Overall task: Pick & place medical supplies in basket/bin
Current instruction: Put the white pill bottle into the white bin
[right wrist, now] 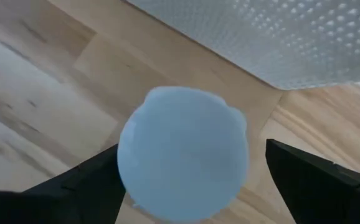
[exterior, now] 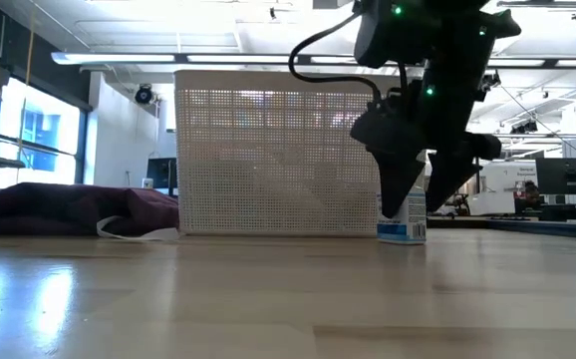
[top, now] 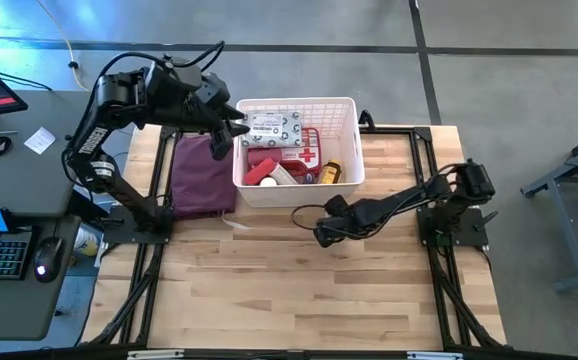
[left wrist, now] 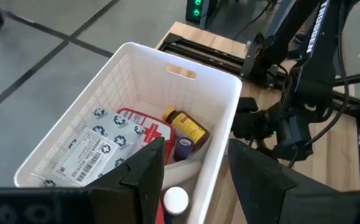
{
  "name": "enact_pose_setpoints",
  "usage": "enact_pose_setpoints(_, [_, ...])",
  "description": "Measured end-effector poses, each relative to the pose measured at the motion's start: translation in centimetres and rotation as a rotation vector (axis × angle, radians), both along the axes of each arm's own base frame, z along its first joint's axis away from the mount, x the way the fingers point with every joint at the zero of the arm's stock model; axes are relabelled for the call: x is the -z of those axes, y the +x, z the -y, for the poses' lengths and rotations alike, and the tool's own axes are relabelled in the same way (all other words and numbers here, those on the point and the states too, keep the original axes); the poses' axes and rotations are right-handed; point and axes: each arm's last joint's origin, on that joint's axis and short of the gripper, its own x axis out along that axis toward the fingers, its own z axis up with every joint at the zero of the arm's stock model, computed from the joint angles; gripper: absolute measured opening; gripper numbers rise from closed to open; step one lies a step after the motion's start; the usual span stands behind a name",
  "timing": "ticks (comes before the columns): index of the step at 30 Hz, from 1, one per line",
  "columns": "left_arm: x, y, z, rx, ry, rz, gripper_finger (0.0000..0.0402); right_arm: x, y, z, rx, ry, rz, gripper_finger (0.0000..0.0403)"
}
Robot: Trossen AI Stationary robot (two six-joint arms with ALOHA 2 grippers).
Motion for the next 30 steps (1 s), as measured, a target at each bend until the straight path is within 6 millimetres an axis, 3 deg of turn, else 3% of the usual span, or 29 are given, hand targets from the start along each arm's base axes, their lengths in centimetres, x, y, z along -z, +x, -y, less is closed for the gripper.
enact_pose_setpoints(10, [0.5, 0.8, -0.2, -0.032, -0.064, -0.009, 0.0209, 0.0, 0.0, 0.2, 0.007, -0.037, 0.006, 0.0297])
enact_pose_setpoints(20, [1.1, 1.4, 0.2, -0.029, -0.095, -0.054, 0.0209, -0.4, -0.2, -0.5, -0.032, 0.053, 0.001, 0.0172])
enact_pose_setpoints(23, [1.1, 1.4, 0.2, -0.050, -0.089, -0.052, 0.0209, -1.7, -0.8, -1.2, -0.047, 0.087, 0.035, 0.0136])
enact_pose_setpoints(30, [1.1, 1.4, 0.4, -0.059, -0.091, -0.049, 0.0209, -7.2, -3.0, -2.5, -0.098, 0.057, 0.256, 0.0136])
